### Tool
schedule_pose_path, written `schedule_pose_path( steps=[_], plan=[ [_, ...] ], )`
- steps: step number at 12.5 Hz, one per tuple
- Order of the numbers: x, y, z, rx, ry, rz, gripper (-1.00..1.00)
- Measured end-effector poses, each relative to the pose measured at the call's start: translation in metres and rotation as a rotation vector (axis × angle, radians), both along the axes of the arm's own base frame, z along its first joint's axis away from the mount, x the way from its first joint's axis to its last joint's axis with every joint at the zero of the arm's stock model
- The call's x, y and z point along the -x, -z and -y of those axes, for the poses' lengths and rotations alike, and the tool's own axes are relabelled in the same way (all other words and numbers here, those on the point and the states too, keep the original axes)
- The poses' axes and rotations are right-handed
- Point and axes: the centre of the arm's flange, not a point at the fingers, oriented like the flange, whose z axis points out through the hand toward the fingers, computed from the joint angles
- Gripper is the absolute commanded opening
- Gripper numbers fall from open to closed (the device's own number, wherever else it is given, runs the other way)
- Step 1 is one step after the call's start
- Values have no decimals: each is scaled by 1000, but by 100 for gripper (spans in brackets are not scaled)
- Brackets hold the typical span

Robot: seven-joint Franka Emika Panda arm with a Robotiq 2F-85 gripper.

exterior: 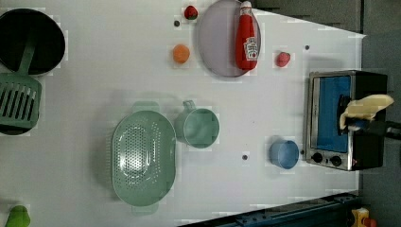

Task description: Pick Banana and place it in mug.

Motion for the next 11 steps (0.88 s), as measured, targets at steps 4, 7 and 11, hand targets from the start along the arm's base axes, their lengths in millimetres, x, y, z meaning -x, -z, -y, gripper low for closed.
schedule_pose_path(
  steps=[4,7,11],
  plan=[
    [4,60,-98,-24,71,-178,-49],
    [12,111,-160,14,131,-229,-49],
    [6,178,-211,-29,224,-233,-49]
  ],
)
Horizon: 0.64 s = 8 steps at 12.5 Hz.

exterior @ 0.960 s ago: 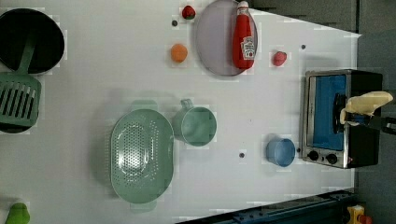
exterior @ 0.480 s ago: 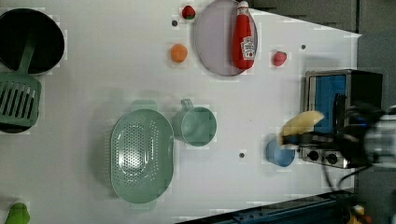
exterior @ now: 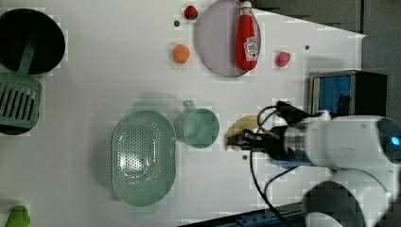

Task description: Pick Banana and place it in mug.

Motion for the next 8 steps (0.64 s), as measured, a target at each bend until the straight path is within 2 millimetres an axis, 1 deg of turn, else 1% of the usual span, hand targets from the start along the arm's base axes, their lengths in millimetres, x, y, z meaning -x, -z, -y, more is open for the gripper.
schedule_pose_path(
  steps=[1,2,5,6,8],
  plan=[
    [-3,19,-9,-2,27,-46,-49],
    [-8,30,-9,-5,36,-45,-49],
    [-21,72,1,-10,50,-47,-49],
    [-29,84,5,-13,48,-30,-42],
    [-31,100,11,-7,91,-29,0]
  ],
)
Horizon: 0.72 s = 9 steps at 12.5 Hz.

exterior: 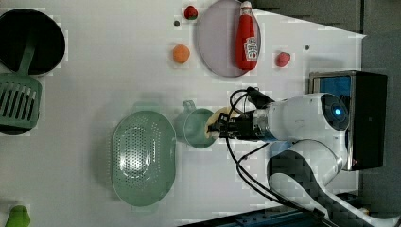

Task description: Pick Banana and place it in mug.

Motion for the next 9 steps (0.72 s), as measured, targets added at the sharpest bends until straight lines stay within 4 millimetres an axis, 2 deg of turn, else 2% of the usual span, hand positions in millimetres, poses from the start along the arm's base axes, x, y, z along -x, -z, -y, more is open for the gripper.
schedule_pose_path(
  steps=[2,4,5,9],
  plan=[
    [5,4,3,19,72,10,43],
    [11,7,-3,21,112,4,89],
    [12,6,-7,22,117,17,100],
    [13,1,-15,0,127,64,100]
  ],
)
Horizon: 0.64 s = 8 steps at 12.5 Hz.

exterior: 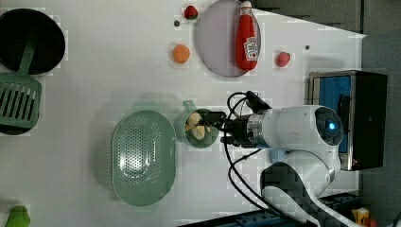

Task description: Pick Banana and place it in mug.

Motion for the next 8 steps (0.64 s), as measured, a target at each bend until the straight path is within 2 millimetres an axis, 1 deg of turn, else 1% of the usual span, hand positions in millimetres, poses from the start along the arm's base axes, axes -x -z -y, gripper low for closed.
schedule_pose_path(
  steps=[1,3,4,5,6,8],
  plan=[
    [-1,-5,0,15,-21,15,100],
    [1,-26,6,36,-12,15,100],
    [-3,-47,12,41,5,35,100],
    [-7,-76,26,69,29,38,100],
    [-14,-111,45,91,60,69,100],
    [-31,-195,89,62,184,152,100]
  ],
)
